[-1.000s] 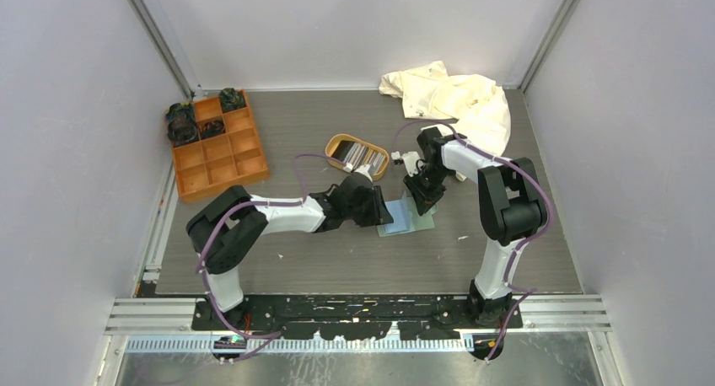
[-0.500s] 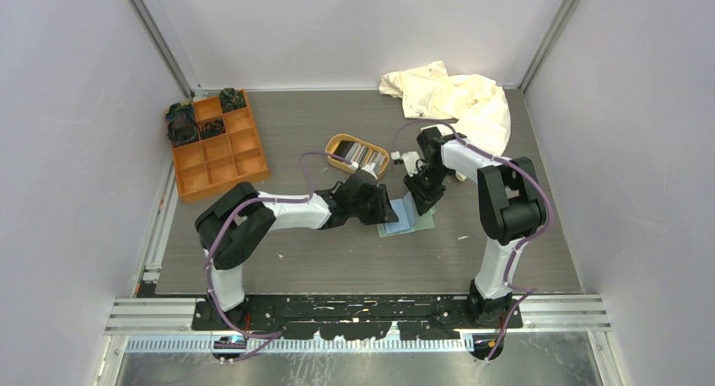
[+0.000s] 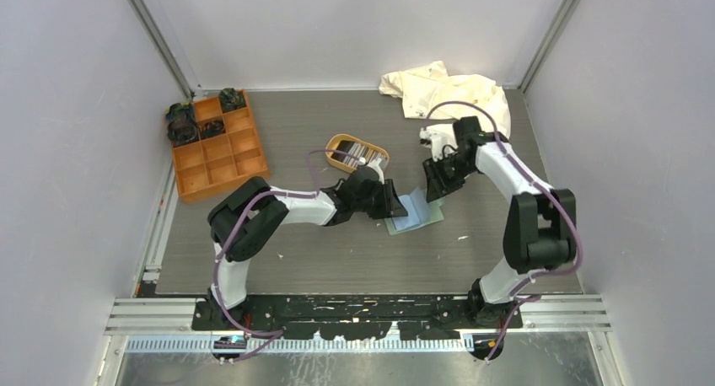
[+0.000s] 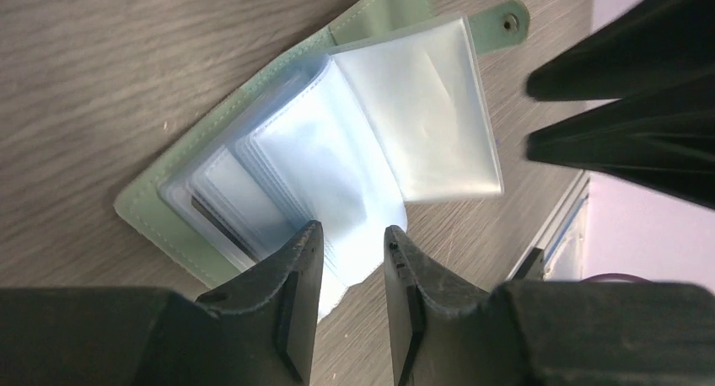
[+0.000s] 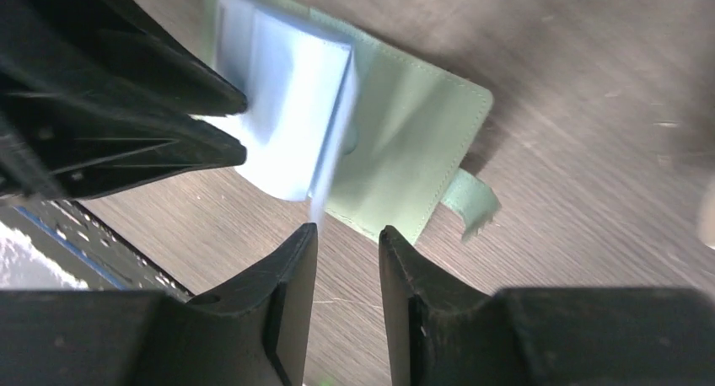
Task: Put the credit cards into the card holder
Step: Open the card holder at the center of the board.
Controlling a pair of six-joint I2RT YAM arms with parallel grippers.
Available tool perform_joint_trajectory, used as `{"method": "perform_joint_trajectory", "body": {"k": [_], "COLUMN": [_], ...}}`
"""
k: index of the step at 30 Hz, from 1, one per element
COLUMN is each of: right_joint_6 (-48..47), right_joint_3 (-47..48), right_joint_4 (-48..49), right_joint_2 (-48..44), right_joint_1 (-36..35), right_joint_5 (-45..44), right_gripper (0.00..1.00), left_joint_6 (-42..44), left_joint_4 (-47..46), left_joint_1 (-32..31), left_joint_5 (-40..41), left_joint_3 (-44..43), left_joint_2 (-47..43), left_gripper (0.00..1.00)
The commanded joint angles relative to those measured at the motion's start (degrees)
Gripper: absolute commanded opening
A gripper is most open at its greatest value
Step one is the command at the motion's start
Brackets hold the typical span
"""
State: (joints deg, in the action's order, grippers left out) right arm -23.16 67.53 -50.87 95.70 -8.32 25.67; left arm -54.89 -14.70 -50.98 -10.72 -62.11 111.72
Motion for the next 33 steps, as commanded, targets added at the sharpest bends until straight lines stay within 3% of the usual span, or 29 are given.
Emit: {"method": "perform_joint_trajectory", "body": {"k": [1,7,17,21,33], "right_joint_6": [1.8,2.8,2.7,2.4,2.7], "right_joint_3": [-1.2,-2.0,1.1,1.2,2.1], "right_joint_4": [4.3,3.9,0.1,0.1,-1.5], "right_joint_2": [-7.7,-6.0,6.5,7.0,12.6], "right_joint_1": [2.3,3.0,2.5,2.5,2.8], "right_joint_5": [6.1,10.4,-3.4,-3.4,0.2], "right_gripper": [0.39,0.39,0.34,0.33,0.34], "left_joint_6": [0.0,-0.7,-1.4,-1.6,0.5], "left_joint_4": [-12.6,-14.9,-15.5,-17.1,-23.9], "left_joint_1": [1.3,1.5,1.5,1.5,2.6], "left_joint_5": [-5.0,-6.5,-6.9,-7.0,-4.0], "left_joint_3": [0.1,-2.6,-7.2,-7.7,1.1], "left_joint_2": [2.4,5.7,10.3,10.9,2.3], "left_gripper": [0.34,0.34,0.34,0.34,0.36]}}
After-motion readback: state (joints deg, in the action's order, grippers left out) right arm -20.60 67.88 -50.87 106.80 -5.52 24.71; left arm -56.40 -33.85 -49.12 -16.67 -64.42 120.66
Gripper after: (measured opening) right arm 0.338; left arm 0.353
